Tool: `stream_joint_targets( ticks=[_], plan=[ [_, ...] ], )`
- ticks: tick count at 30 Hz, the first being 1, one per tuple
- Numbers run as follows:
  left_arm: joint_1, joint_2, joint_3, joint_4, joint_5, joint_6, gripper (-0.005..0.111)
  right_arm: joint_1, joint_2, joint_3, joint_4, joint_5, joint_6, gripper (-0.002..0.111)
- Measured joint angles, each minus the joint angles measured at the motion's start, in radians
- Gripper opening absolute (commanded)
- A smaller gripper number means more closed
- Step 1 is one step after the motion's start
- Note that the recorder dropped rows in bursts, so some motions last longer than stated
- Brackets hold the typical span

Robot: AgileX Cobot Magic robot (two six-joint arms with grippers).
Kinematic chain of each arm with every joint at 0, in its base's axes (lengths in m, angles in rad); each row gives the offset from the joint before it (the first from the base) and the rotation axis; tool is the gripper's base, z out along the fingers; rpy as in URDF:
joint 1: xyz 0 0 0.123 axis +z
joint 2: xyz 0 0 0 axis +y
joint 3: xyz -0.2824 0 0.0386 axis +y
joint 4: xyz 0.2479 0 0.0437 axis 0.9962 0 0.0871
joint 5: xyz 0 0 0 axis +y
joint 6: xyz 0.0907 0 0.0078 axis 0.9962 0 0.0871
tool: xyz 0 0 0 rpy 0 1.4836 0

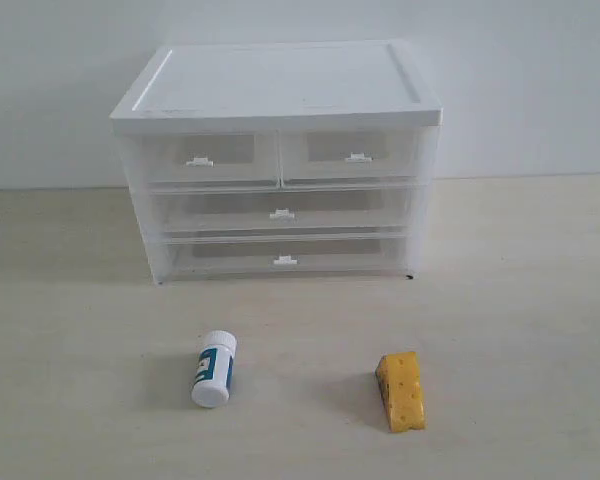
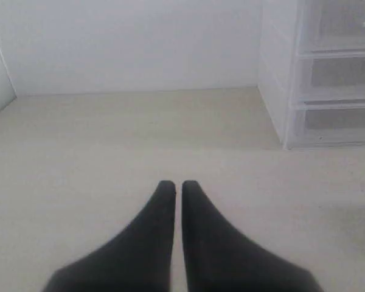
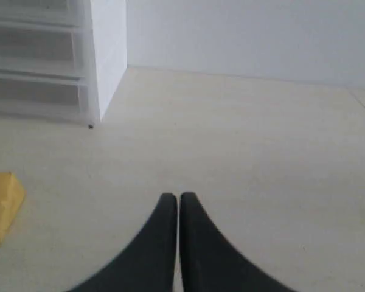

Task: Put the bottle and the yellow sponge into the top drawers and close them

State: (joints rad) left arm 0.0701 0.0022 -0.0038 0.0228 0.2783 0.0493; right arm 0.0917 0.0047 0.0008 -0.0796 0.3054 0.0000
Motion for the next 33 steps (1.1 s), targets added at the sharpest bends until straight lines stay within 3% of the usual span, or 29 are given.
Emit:
stream_joint_targets(
  ticks=[3,8,14,20,26,33],
  plan=[
    [0.0,0.0,0.0,-0.032,-0.085,0.004,0.004,0.0,0.0,0.0,0.008,-0.119,0.0,0.0],
    [0.0,0.0,0.0,-0.223,-0.307,-0.063,0.004,0.0,0.0,0.0,0.019,-0.341,0.022,0.0],
    [0.0,0.0,0.0,-0.331,-0.569,-0.37,0.004,0.0,0.0,0.0,0.024,-0.671,0.084,0.0],
    [0.0,0.016,-0.063,-0.093,-0.734,-0.592,0.004,0.0,-0.002,-0.014,0.027,-0.914,0.291,0.0],
    [0.0,0.207,-0.268,0.092,-0.779,-0.799,0.004,0.0,0.042,-0.195,0.028,-0.854,0.354,0.0],
    [0.0,0.551,-0.5,0.554,-0.788,-1.225,0.004,0.0,0.276,-0.431,0.002,-0.693,0.445,0.0]
  ],
)
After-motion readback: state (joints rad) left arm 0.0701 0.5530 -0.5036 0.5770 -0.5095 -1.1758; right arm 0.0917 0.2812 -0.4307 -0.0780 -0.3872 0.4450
